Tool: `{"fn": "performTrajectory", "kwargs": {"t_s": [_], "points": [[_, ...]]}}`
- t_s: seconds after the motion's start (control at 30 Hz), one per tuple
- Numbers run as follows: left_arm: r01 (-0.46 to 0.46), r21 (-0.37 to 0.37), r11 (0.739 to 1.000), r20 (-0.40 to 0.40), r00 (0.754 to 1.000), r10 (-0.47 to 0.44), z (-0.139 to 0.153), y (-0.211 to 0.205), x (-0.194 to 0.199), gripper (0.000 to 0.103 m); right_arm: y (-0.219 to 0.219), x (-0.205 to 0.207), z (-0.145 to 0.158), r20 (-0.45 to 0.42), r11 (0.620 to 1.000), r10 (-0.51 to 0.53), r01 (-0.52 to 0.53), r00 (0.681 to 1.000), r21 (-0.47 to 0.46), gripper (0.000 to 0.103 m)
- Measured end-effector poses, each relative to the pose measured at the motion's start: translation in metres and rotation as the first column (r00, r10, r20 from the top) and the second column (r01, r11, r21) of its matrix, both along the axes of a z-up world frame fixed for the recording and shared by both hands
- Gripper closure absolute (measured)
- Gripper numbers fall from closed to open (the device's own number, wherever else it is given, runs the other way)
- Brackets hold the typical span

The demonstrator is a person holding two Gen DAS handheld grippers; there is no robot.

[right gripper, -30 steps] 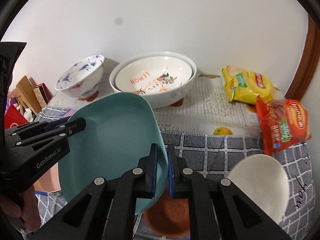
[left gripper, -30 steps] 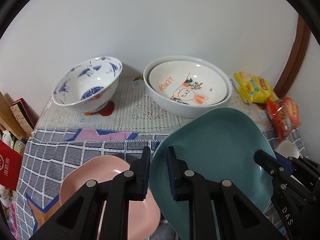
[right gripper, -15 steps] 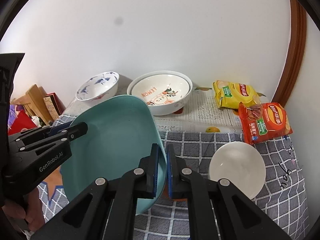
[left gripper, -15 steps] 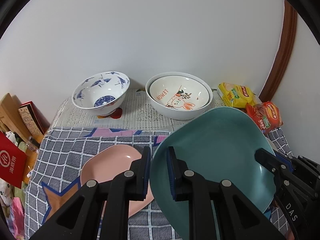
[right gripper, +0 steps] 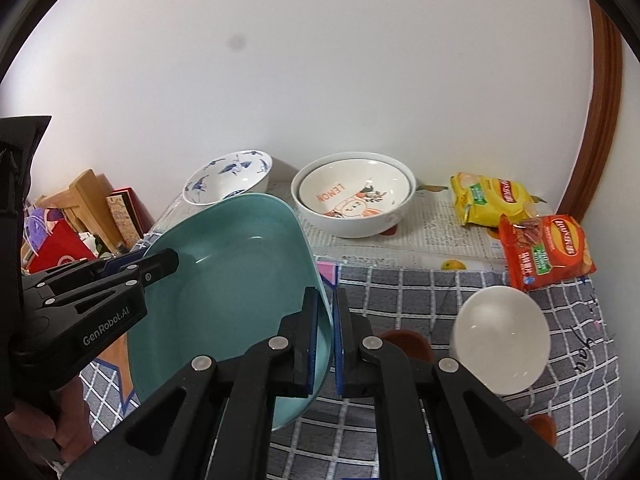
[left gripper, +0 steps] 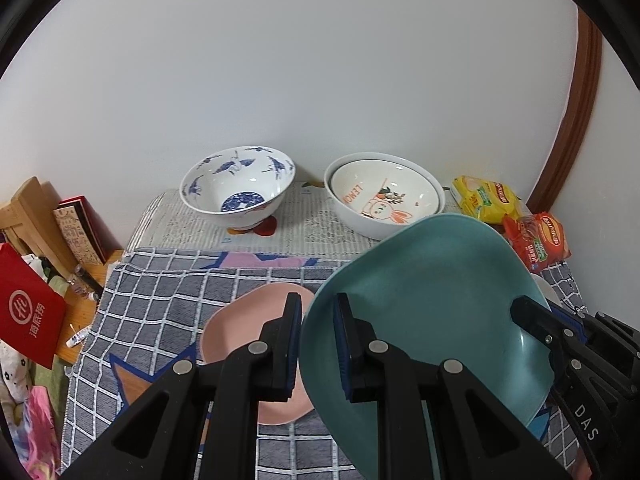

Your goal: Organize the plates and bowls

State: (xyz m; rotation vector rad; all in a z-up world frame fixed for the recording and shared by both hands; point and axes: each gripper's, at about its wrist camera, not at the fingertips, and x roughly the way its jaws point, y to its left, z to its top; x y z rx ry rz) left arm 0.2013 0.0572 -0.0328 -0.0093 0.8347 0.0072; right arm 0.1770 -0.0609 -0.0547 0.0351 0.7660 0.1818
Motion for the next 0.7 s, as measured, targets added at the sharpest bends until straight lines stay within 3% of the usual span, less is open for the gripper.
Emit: {"fn": "performTrajectory", "kwargs": {"t_s": [0.7], "points": [[-0.055, 0.001, 0.999, -0.021, 0.998, 0.055, -0.017, 0.044, 0.005, 0.087, 0.042, 0.015, -0.017, -0.014, 0.999, 0.033, -0.033, 0.999, 0.031, 0.096]]}}
